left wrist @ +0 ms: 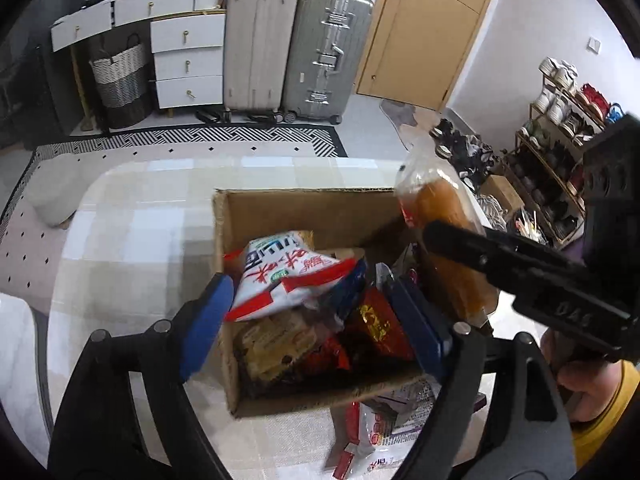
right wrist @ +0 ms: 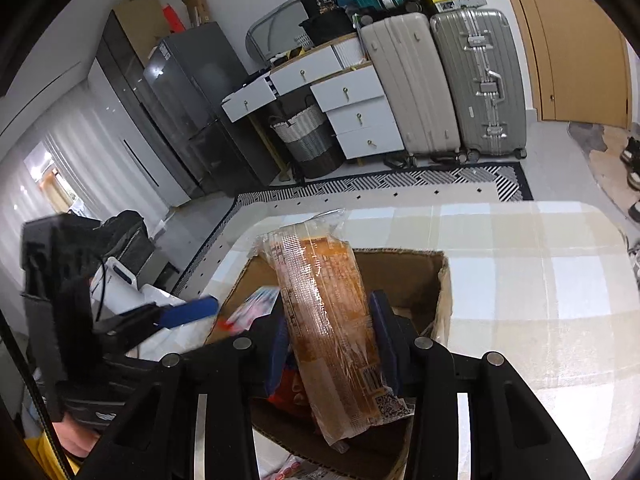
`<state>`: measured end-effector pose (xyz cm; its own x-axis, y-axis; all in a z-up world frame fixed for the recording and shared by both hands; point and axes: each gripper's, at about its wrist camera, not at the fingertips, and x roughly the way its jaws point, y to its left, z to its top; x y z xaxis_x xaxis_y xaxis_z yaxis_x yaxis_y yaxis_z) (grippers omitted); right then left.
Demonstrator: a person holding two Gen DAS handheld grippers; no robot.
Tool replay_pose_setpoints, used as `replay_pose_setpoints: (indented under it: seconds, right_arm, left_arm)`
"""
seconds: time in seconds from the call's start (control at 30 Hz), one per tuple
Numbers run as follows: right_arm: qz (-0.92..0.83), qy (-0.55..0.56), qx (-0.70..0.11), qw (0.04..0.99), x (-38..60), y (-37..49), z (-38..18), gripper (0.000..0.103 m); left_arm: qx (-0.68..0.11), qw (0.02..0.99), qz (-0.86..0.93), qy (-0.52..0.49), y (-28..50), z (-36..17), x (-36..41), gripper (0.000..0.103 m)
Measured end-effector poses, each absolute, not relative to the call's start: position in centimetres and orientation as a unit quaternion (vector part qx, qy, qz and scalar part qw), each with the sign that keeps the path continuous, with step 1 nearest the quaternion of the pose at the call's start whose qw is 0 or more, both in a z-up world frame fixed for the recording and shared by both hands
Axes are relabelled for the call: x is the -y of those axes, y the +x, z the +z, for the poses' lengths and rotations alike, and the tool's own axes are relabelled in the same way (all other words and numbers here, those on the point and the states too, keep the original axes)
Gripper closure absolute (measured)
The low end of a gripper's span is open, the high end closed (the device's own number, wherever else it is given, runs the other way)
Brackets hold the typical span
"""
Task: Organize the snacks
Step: 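Carry the noodle bag with the left tool while the right tool carries the bread roll into the SF box, then open both tools to release the noodle bag and bread roll into the box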
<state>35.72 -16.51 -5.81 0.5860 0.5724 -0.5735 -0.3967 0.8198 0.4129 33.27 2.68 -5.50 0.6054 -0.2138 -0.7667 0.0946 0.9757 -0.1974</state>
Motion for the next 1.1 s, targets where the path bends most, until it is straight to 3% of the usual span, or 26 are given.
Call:
replay_pose_setpoints:
  seconds: [0.5, 0.67, 1.1]
  right_arm:
    - [0.251, 0.089, -0.376, 0.887, 14.4, 35.4, -5.8, 0.063]
    - [0.239, 0.078, -0.348, 0.903, 14.8, 33.7, -3.7, 0.056]
    - [0.272, 0.101, -0.268, 0.919, 16.6, 20.2, 3.4, 0.052]
  left_arm:
    - [-0.418, 0.904, -0.072, -0.063, 27.1, -2.2, -4.4, 0.022]
    - [-0.408, 0.908, -0.071, -0.064, 24.1, -0.3, -4.4, 0.022]
    - [-0.363, 0.926, -0.066, -0.077, 12.0, 4.0, -3.7, 0.022]
